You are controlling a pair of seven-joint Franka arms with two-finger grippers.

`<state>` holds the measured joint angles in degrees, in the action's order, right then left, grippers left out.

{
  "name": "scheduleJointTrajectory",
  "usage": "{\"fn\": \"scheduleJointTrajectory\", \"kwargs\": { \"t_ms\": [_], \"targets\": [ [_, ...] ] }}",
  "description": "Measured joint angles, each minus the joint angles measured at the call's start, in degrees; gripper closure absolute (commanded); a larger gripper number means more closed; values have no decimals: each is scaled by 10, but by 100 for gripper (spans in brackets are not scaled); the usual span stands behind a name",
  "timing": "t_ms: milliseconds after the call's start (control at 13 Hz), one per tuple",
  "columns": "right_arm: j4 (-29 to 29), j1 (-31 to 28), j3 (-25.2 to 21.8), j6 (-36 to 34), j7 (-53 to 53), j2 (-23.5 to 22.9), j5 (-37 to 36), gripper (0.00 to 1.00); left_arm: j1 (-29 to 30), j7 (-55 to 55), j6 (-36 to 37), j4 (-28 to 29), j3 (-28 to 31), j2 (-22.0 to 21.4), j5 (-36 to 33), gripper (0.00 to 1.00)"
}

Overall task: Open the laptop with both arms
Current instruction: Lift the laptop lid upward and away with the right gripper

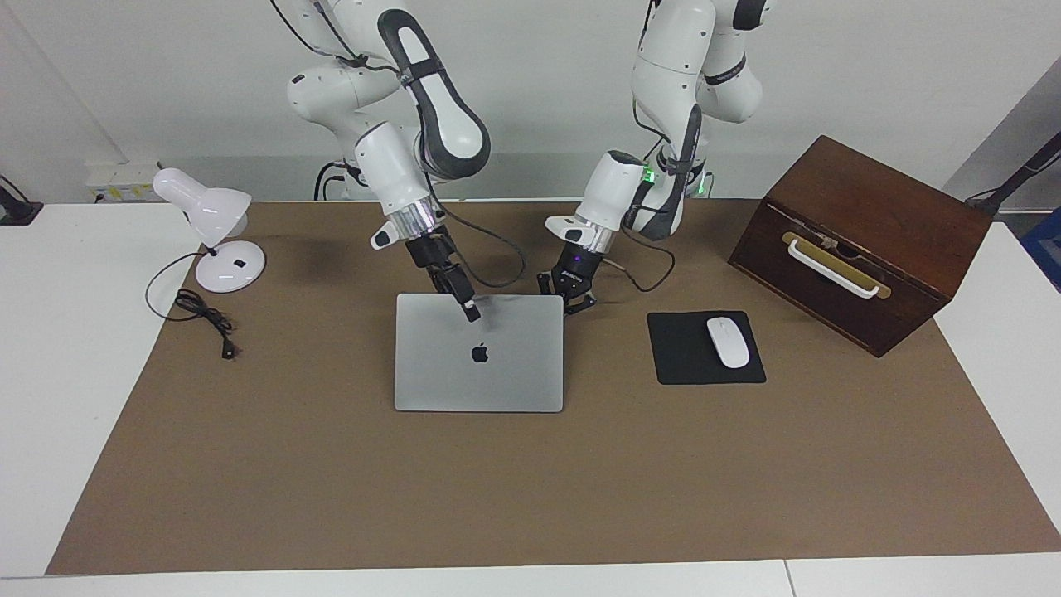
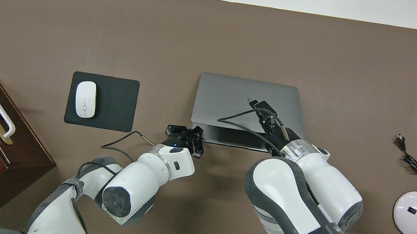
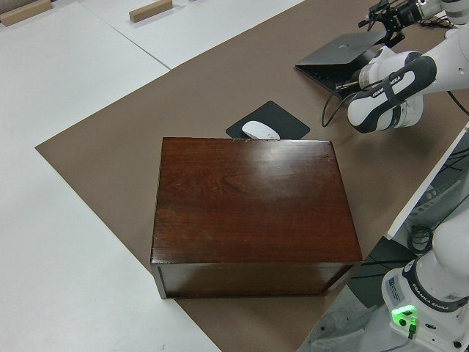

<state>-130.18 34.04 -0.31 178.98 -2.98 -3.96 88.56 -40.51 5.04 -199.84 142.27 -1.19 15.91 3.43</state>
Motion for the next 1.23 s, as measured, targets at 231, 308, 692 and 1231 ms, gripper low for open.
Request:
{"fn": "scheduleJointTrajectory", "kwargs": {
  "t_ms": [231,308,692,1231],
  "targets": [
    [58,-7,0,-3,0,-23,0,5,0,0,0,0,0,0,0,100],
    [79,-11,0,-5,0,-32,0,5,0,0,0,0,0,0,0,100],
    [161,-41,0,-31,1,-69,0,4,0,0,0,0,0,0,0,100],
    [255,-52,-1,-33,1,-136,0,2,0,0,0,0,0,0,0,100]
  ]
}}
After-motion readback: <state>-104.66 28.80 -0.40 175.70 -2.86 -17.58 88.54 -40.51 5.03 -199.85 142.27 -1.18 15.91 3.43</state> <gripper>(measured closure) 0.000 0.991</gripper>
